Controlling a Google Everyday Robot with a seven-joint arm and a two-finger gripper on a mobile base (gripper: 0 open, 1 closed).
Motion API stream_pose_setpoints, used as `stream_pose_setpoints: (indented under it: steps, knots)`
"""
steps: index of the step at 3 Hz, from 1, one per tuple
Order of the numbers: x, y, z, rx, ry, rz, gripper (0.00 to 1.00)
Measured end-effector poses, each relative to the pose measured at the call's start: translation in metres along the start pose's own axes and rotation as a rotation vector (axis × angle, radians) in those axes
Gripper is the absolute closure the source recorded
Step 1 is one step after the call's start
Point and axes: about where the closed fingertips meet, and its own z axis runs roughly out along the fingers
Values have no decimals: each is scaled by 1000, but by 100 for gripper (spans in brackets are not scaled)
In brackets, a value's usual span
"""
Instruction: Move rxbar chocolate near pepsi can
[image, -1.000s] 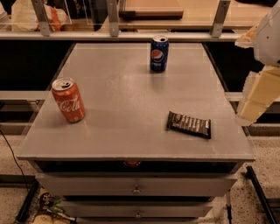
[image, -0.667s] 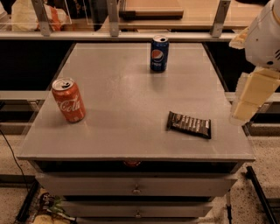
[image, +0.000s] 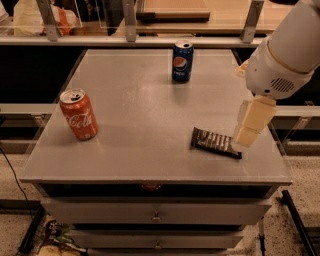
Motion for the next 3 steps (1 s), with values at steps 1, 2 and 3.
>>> stream_pose_setpoints:
  steps: [1, 2, 3]
  knots:
    - [-4, -3, 35, -66, -99, 18, 0]
    - [-5, -2, 66, -141, -243, 68, 0]
    - [-4, 2, 86, -191, -376, 131, 0]
